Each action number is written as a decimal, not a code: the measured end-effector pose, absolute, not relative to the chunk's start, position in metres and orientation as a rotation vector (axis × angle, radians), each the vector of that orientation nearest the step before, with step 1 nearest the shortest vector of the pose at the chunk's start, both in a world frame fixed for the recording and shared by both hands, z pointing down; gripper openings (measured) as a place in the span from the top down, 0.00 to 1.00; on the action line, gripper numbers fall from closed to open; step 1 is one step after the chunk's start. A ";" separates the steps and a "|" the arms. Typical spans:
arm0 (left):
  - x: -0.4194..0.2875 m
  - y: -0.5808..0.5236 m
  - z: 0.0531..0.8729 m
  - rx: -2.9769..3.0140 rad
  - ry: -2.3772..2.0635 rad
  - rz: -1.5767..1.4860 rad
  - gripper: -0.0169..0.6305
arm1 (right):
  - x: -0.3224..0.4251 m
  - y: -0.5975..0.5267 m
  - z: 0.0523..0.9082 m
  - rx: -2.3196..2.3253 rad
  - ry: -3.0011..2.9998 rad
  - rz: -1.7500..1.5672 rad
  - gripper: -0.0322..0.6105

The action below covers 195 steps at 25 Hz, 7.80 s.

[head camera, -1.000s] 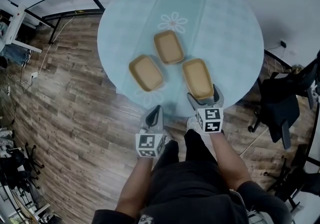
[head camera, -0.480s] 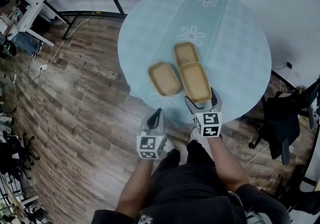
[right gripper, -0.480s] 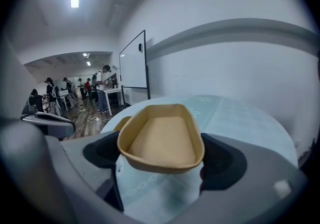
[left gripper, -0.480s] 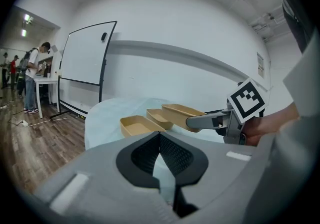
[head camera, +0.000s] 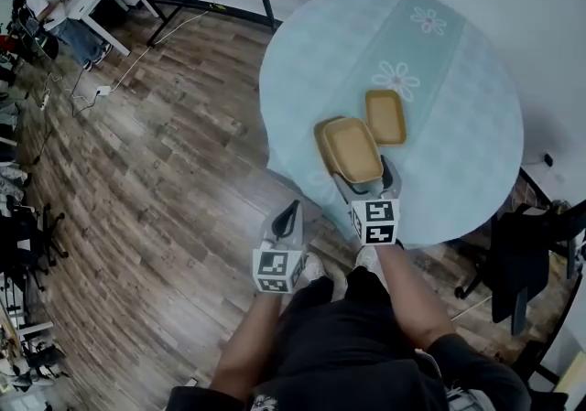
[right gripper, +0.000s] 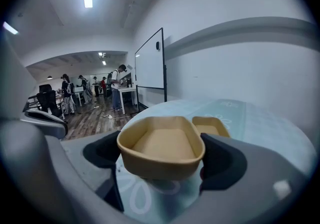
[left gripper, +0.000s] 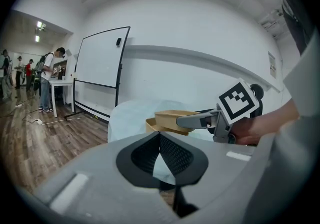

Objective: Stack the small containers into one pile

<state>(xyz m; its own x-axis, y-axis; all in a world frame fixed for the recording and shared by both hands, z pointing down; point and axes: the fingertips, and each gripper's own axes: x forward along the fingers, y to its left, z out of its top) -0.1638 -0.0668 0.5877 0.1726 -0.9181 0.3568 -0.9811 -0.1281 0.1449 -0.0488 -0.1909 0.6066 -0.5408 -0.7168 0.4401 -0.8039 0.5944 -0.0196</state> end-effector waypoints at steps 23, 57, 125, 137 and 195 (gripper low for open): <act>-0.198 -0.060 0.613 2.055 -1.800 0.291 0.98 | -0.090 -0.197 0.679 1.040 -2.251 0.354 0.16; -0.166 -0.061 0.500 2.305 -1.723 0.125 0.98 | -0.026 -0.139 0.492 1.419 -2.408 0.121 0.95; -0.158 -0.202 0.629 2.178 -1.562 0.397 0.98 | 0.017 -0.330 0.708 1.330 -2.121 0.513 0.07; -0.154 -0.198 0.635 2.143 -1.550 0.415 0.98 | 0.030 -0.335 0.703 1.341 -2.101 0.461 0.22; -0.213 -0.051 0.618 2.070 -1.722 0.310 0.98 | -0.089 -0.191 0.658 1.035 -2.223 0.400 0.23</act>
<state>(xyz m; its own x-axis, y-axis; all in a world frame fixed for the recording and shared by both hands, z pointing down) -0.2126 -0.0515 0.6182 0.2049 -0.8782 0.4321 -0.9738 -0.1384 0.1804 -0.0887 -0.1909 0.6578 -0.4807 -0.5697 0.6666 -0.7663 0.6425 -0.0034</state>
